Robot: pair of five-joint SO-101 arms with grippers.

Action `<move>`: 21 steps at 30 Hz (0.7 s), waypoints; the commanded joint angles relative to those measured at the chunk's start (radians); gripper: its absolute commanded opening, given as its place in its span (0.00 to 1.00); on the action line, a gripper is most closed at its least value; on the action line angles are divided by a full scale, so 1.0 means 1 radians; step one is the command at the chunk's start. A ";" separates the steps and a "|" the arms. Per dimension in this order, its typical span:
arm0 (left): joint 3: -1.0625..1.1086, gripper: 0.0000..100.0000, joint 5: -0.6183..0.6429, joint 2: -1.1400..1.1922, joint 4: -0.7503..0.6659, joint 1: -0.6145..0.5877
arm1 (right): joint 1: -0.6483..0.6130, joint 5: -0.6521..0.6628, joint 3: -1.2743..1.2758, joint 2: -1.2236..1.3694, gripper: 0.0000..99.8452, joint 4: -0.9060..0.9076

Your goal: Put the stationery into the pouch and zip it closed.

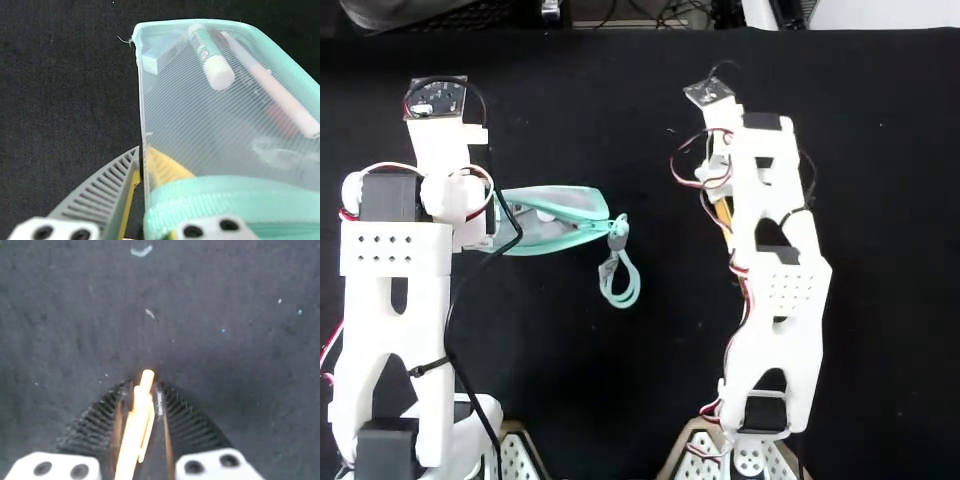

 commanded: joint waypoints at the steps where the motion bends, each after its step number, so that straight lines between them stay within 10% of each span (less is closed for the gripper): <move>1: 0.004 0.03 -0.005 0.008 -0.005 -0.013 | 0.029 0.012 -0.031 -0.125 0.01 0.078; 21: 0.010 0.03 -0.005 0.009 -0.006 -0.010 | -0.384 -0.230 0.687 -1.512 0.01 -0.044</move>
